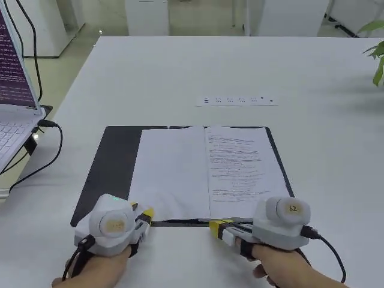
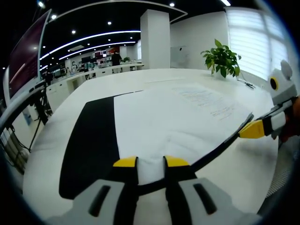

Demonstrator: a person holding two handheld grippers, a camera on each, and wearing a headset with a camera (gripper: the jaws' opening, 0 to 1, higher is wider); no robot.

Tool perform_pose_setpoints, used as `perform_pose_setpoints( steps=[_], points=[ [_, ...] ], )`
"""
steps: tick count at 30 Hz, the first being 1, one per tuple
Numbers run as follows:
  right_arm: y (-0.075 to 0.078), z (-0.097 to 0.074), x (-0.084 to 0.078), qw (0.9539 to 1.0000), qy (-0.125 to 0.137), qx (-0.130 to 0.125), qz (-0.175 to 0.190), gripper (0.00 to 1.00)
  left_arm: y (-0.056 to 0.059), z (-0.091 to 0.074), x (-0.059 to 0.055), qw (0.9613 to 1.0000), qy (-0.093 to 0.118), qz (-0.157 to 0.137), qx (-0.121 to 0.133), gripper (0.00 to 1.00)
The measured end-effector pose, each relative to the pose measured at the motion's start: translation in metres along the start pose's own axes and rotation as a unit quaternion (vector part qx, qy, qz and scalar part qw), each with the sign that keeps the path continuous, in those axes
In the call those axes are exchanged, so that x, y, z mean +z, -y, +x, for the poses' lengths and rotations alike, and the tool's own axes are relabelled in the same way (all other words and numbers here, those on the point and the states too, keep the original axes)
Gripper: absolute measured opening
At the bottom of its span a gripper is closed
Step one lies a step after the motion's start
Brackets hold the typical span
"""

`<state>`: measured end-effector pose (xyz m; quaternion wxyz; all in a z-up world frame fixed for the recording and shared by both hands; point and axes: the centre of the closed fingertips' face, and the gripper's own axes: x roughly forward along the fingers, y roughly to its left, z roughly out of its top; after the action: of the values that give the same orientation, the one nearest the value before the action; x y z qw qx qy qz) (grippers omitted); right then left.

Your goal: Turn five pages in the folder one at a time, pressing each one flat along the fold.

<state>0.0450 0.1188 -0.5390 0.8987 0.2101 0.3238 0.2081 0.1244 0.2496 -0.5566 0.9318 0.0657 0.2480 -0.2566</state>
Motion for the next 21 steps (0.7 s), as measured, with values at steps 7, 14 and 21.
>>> perform_pose_setpoints(
  steps=[7, 14, 21],
  points=[
    [-0.006, -0.027, 0.014, 0.9999, 0.012, -0.010, 0.006, 0.00, 0.001, 0.001, 0.002, 0.9998, -0.019, 0.010, 0.000, 0.20],
    [-0.010, -0.052, 0.033, 0.9982, 0.048, -0.023, 0.025, 0.00, 0.020, -0.001, 0.014, 0.9963, -0.051, -0.060, -0.035, 0.41],
    [-0.010, -0.079, 0.055, 0.9948, 0.089, -0.044, 0.023, 0.00, 0.054, -0.035, 0.055, 0.9954, 0.001, -0.058, -0.077, 0.40]
  ],
)
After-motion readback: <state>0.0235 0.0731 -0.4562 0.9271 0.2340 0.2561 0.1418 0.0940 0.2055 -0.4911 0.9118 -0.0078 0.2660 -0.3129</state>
